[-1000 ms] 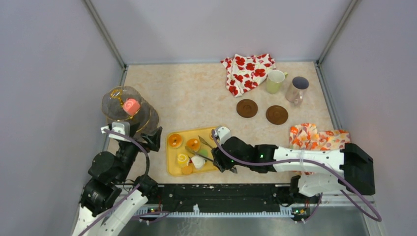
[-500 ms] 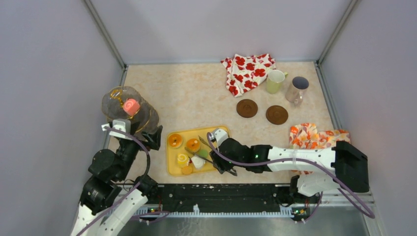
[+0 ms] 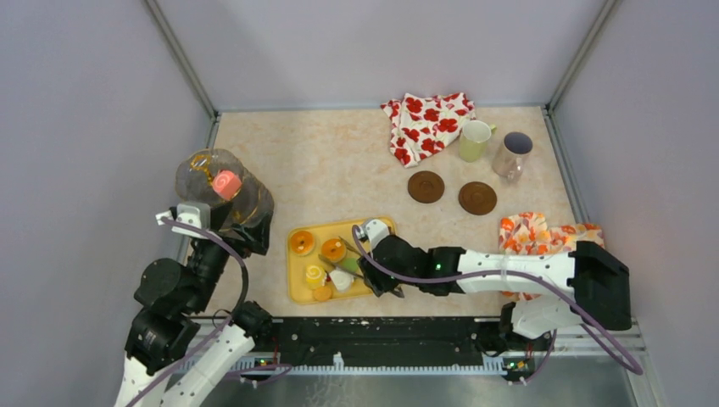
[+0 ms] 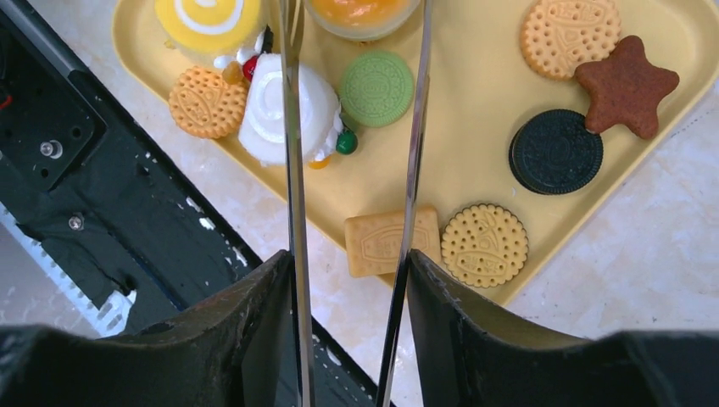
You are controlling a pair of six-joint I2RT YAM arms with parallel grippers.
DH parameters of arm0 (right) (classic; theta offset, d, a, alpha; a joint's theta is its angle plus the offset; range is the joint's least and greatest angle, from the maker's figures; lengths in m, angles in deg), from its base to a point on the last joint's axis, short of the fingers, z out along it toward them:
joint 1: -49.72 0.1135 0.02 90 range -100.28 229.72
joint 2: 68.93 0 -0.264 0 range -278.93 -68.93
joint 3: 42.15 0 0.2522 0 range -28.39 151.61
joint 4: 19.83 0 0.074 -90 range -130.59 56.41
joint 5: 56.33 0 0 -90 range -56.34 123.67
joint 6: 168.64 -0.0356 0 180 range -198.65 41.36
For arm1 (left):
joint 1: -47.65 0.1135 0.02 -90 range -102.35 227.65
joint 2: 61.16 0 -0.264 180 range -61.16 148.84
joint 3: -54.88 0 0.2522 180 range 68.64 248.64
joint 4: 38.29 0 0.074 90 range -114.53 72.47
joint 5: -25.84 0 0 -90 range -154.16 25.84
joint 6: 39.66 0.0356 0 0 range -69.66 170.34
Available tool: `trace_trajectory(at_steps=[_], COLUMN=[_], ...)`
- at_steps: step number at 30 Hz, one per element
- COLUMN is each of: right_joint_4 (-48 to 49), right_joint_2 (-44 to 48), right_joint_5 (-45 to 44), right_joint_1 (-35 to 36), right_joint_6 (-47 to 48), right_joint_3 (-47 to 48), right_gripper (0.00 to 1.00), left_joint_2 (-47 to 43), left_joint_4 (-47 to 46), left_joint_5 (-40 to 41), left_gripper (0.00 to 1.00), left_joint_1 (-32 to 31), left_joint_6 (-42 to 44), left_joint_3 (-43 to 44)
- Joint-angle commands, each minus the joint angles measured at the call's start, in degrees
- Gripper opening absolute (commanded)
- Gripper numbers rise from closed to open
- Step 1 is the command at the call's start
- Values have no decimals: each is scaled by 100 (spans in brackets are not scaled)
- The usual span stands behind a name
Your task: Serve the afternoon tea
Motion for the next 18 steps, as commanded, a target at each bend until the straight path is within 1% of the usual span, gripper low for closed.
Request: trace_trajectory(at_steps=[1, 3, 5, 8, 13, 18], right_joint_4=[-175, -264, -225, -181, -289, -267], right_joint_2=[-114, -187, -246, -299, -304, -244], right_joint_5=[-181, -239, -245, -196, -184, -166], right_joint_1=[-24, -24, -24, -24, -24, -24], right_joint_6=[34, 41, 77, 89, 88, 86], right_joint_3=[499, 589, 615, 634, 731, 804], right_gripper=[52, 56, 56, 53, 51, 46], left_joint_2=[290, 392, 459, 492, 480, 585], left_joint_4=[-191, -104, -41, -24, 0, -28], left_joint_5=[112, 111, 41, -71, -55, -43], left_gripper=[99, 99, 99, 99, 99, 99], left_joint_1=[11, 11, 11, 15, 11, 17], left_joint_6=[124, 86, 40, -41, -54, 40], left_joint_3=[539, 722, 843, 908, 988, 1168])
